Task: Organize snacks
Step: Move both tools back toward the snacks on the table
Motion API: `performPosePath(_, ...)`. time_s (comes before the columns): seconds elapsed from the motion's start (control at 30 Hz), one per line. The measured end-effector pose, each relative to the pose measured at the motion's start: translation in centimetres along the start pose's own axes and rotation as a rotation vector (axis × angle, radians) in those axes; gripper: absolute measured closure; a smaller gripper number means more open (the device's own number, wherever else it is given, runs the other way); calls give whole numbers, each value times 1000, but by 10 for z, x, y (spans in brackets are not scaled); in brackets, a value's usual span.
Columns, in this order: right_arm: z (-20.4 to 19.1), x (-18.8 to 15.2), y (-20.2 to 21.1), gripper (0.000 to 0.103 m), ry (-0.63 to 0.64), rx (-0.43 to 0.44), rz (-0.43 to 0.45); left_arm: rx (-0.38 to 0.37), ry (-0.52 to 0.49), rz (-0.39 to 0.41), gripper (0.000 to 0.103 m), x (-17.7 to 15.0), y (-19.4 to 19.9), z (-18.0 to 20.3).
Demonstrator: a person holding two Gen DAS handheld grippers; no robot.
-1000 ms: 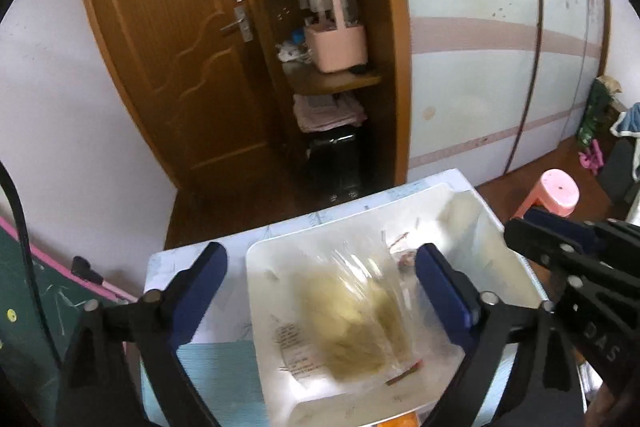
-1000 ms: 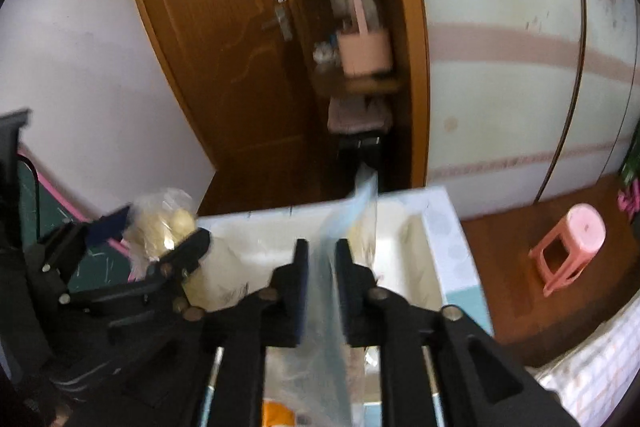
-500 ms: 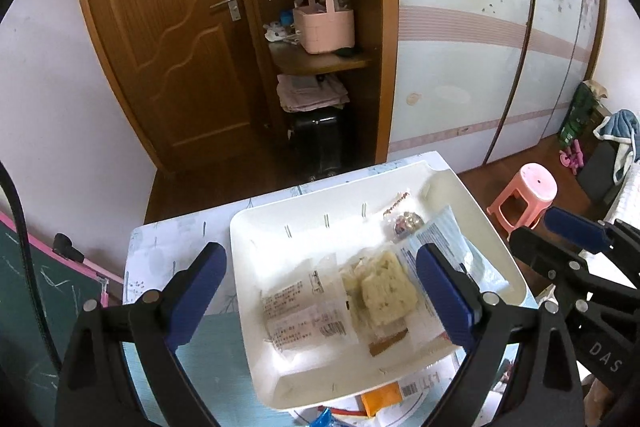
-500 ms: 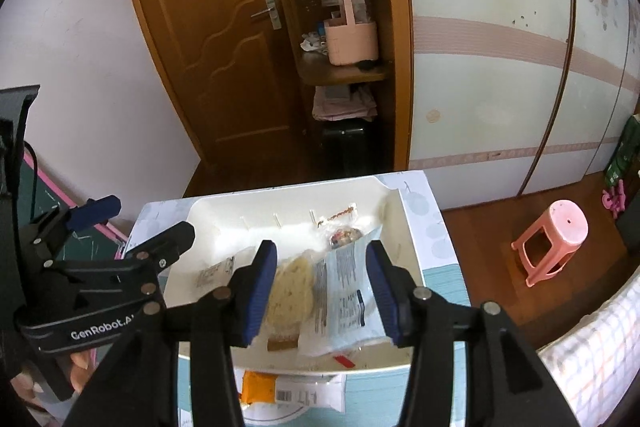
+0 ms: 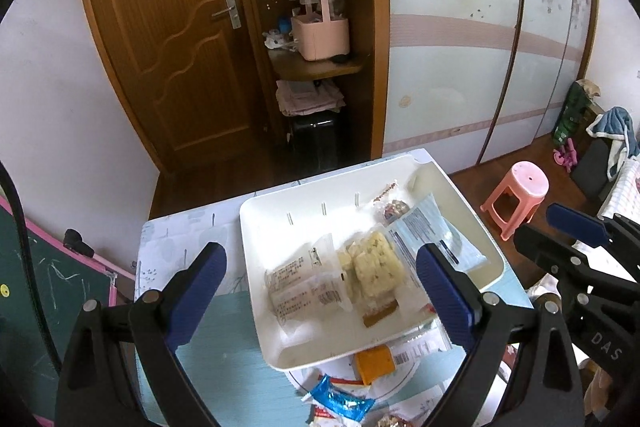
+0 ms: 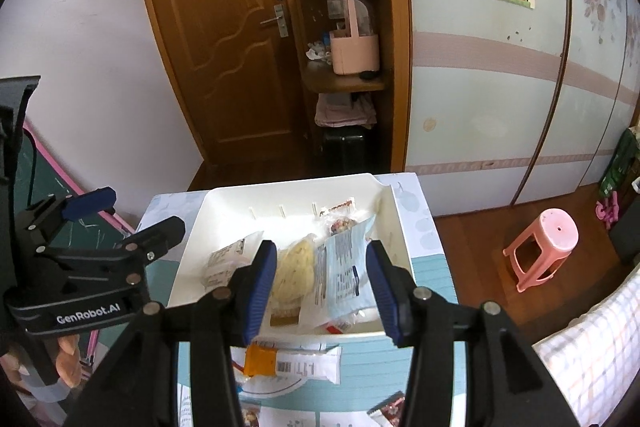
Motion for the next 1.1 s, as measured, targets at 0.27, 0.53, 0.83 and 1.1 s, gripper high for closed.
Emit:
performPosePath(0.27, 1, -16, 20, 56, 26, 21, -4, -24, -23, 20, 8, -15, 28, 9)
performPosePath(0.53, 11, -48, 31, 50, 28, 47, -28, -81, -54, 7, 7, -50, 46, 31)
performPosePath(0.83, 45, -113, 19, 47, 36, 4, -101, -175, -104, -69, 7, -123, 45, 66)
performPosePath(1.1, 90, -176, -10, 46, 29, -90, -209, -252, -141, -212, 7, -209, 19, 91)
Point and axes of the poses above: each gripper's, at about its wrist camera, not at the fingertips, and y roughly against the way its jaws point, z to its right, x to its top, the point moved 8 cm from there along -y, roughly the way its jaws point, and after that the axes turned 2 degrees about -y, right-handed, at the moved point
